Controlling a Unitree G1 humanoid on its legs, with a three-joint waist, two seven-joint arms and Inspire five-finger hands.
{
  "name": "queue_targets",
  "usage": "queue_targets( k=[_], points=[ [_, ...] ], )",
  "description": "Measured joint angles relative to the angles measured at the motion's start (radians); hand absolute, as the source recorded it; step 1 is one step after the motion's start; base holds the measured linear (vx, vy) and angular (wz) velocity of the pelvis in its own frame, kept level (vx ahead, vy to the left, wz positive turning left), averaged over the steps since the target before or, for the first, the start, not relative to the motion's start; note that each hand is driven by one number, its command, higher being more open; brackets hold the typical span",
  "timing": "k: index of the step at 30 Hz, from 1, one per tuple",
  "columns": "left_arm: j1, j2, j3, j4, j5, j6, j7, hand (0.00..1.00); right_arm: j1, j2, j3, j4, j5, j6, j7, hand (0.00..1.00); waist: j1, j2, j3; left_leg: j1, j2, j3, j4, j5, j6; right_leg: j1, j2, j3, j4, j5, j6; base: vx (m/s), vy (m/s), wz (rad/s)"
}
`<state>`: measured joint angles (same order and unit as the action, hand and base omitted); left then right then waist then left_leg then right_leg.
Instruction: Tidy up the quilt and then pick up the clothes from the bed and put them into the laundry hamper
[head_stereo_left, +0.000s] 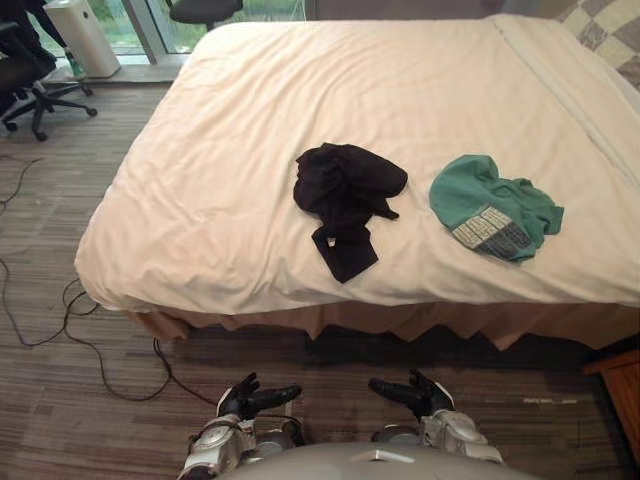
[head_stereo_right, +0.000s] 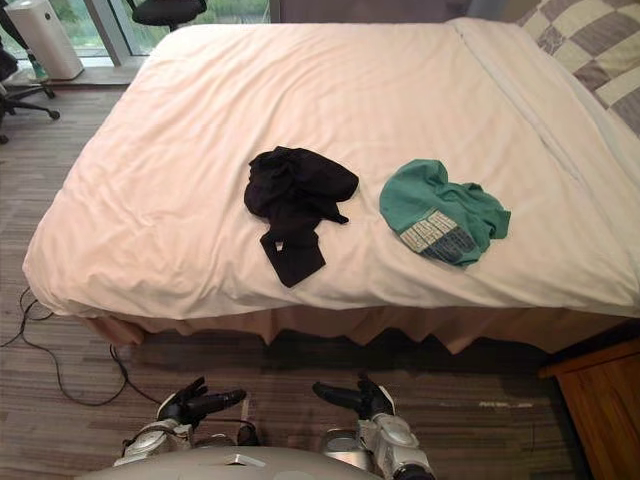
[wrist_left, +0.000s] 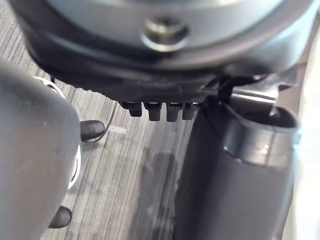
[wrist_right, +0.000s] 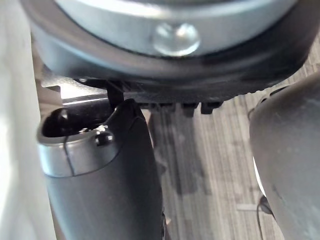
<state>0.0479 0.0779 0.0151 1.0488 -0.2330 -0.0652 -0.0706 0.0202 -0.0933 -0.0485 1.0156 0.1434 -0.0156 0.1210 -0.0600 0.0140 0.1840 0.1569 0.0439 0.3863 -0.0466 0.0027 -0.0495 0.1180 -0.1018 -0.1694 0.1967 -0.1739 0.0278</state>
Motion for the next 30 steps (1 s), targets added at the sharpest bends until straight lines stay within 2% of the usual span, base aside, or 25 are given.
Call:
queue_targets(
  k=[2, 5, 6, 8, 9, 10, 11, 12, 15, 18, 21, 24, 26, 27, 29, 30],
  points=[
    [-0.001, 0.011, -0.014, 0.002, 0.0, 0.0, -0.006, 1.0, -0.003, 0.009, 0.0, -0.013, 0.0, -0.002, 0.0, 1.0, -0.006, -0.014, 0.007, 0.033, -0.001, 0.021, -0.028, -0.017, -0.007, -0.065, -0.016, 0.013, 0.164, -0.045, 0.021, 0.0, -0.02, -0.3],
    [-0.008, 0.026, -0.055, 0.005, 0.004, 0.001, -0.008, 1.0, -0.013, 0.017, -0.014, -0.032, 0.009, -0.007, 0.0, 1.0, -0.035, -0.021, 0.014, 0.049, 0.014, 0.024, -0.031, -0.008, 0.001, -0.173, -0.038, -0.003, 0.384, -0.039, 0.042, 0.06, -0.034, 0.01],
    [-0.013, 0.028, -0.058, 0.015, 0.01, 0.003, -0.007, 1.0, -0.008, 0.025, -0.047, -0.032, 0.032, -0.017, -0.004, 1.0, -0.05, -0.02, 0.019, 0.057, 0.025, 0.018, -0.027, -0.007, -0.001, -0.185, -0.065, -0.053, 0.389, -0.074, -0.003, 0.13, -0.072, 0.12],
    [-0.015, 0.029, -0.056, 0.015, 0.01, 0.002, -0.001, 1.0, 0.0, 0.035, -0.072, -0.031, 0.045, -0.02, -0.015, 1.0, -0.049, -0.027, 0.015, 0.056, 0.039, 0.013, -0.025, -0.009, -0.017, -0.183, -0.074, -0.042, 0.281, -0.071, 0.002, 0.15, -0.135, 0.13],
    [-0.019, 0.029, -0.053, 0.015, 0.009, 0.002, 0.0, 1.0, 0.007, 0.05, -0.107, -0.031, 0.083, -0.021, -0.021, 1.0, -0.053, -0.03, 0.014, 0.042, 0.06, -0.005, -0.022, -0.006, -0.04, -0.182, -0.068, 0.005, 0.135, -0.043, 0.034, 0.19, -0.26, 0.28],
    [-0.021, 0.028, -0.045, 0.015, 0.008, 0.002, 0.001, 1.0, 0.015, 0.057, -0.129, -0.029, 0.116, -0.021, -0.021, 1.0, -0.055, -0.035, 0.012, 0.032, 0.068, -0.021, -0.021, -0.004, -0.054, -0.179, -0.061, 0.044, 0.067, 0.027, 0.074, 0.16, -0.238, 0.35],
    [-0.022, 0.032, -0.036, 0.017, 0.008, 0.003, 0.001, 1.0, 0.022, 0.06, -0.143, -0.029, 0.131, -0.021, -0.021, 1.0, -0.054, -0.043, 0.007, 0.027, 0.074, -0.033, -0.026, 0.0, -0.065, -0.165, -0.05, 0.052, 0.041, 0.064, 0.106, 0.24, -0.27, 0.27],
    [-0.028, -0.002, 0.012, 0.022, 0.007, 0.003, 0.005, 1.0, 0.028, 0.047, -0.166, -0.025, 0.179, -0.02, -0.026, 1.0, -0.051, -0.005, 0.008, 0.027, 0.111, -0.032, -0.039, 0.007, -0.085, -0.15, -0.007, 0.027, 0.017, 0.071, 0.09, 0.2, -0.201, 0.13],
    [-0.017, -0.04, 0.066, 0.022, 0.007, 0.004, 0.021, 1.0, 0.028, 0.033, -0.18, -0.006, 0.22, -0.019, -0.049, 1.0, -0.052, 0.026, 0.0, 0.044, 0.146, -0.01, -0.039, 0.008, -0.1, -0.129, 0.031, 0.026, 0.005, 0.064, 0.078, 0.17, -0.147, -0.06],
    [-0.02, -0.053, 0.078, 0.02, 0.006, 0.001, 0.023, 1.0, 0.044, 0.03, -0.185, -0.005, 0.226, -0.019, -0.051, 1.0, -0.053, 0.027, -0.008, 0.064, 0.154, -0.006, -0.039, 0.008, -0.1, -0.083, 0.041, 0.012, -0.03, 0.064, 0.076, 0.1, -0.053, 0.1],
    [-0.017, -0.053, 0.108, 0.02, 0.004, -0.005, 0.03, 1.0, 0.048, 0.034, -0.206, 0.016, 0.248, -0.02, -0.051, 1.0, -0.04, 0.012, -0.022, 0.059, 0.149, -0.013, -0.038, 0.008, -0.1, -0.064, 0.037, -0.001, -0.06, 0.07, 0.068, 0.02, 0.01, 0.18],
    [0.0, -0.053, 0.259, 0.024, -0.004, 0.001, 0.048, 1.0, 0.067, 0.064, -0.307, 0.053, 0.316, -0.021, -0.051, 1.0, -0.024, -0.002, -0.034, 0.04, 0.14, -0.048, -0.038, 0.009, -0.1, -0.043, 0.029, -0.043, -0.088, 0.078, 0.073, -0.01, 0.007, 0.44],
    [0.012, -0.039, 0.469, 0.024, -0.051, 0.002, 0.068, 1.0, 0.113, 0.075, -0.41, 0.091, 0.408, -0.021, -0.05, 1.0, -0.004, -0.009, -0.046, 0.017, 0.132, -0.089, -0.039, 0.016, -0.099, -0.028, 0.014, -0.097, -0.095, 0.077, 0.074, 0.0, 0.023, 0.65],
    [0.02, -0.031, 0.522, 0.023, -0.063, 0.002, 0.07, 1.0, 0.128, 0.077, -0.446, 0.1, 0.431, -0.02, -0.048, 1.0, 0.006, -0.005, -0.048, 0.013, 0.13, -0.096, -0.039, 0.017, -0.099, -0.026, 0.011, -0.106, -0.095, 0.076, 0.072, 0.0, 0.019, 0.56],
    [0.059, 0.01, 0.745, 0.021, -0.119, 0.002, 0.074, 1.0, 0.186, 0.077, -0.604, 0.122, 0.499, -0.018, -0.045, 1.0, 0.013, -0.003, -0.071, -0.012, 0.118, -0.137, -0.043, 0.024, -0.092, -0.015, -0.005, -0.16, -0.095, 0.069, 0.075, 0.0, 0.013, 0.64],
    [0.069, 0.019, 0.815, 0.019, -0.121, 0.002, 0.07, 1.0, 0.198, 0.075, -0.654, 0.125, 0.511, -0.018, -0.045, 1.0, 0.014, 0.003, -0.075, -0.016, 0.117, -0.145, -0.043, 0.02, -0.09, -0.01, -0.008, -0.174, -0.097, 0.068, 0.075, -0.01, 0.025, 0.53]
  ],
)
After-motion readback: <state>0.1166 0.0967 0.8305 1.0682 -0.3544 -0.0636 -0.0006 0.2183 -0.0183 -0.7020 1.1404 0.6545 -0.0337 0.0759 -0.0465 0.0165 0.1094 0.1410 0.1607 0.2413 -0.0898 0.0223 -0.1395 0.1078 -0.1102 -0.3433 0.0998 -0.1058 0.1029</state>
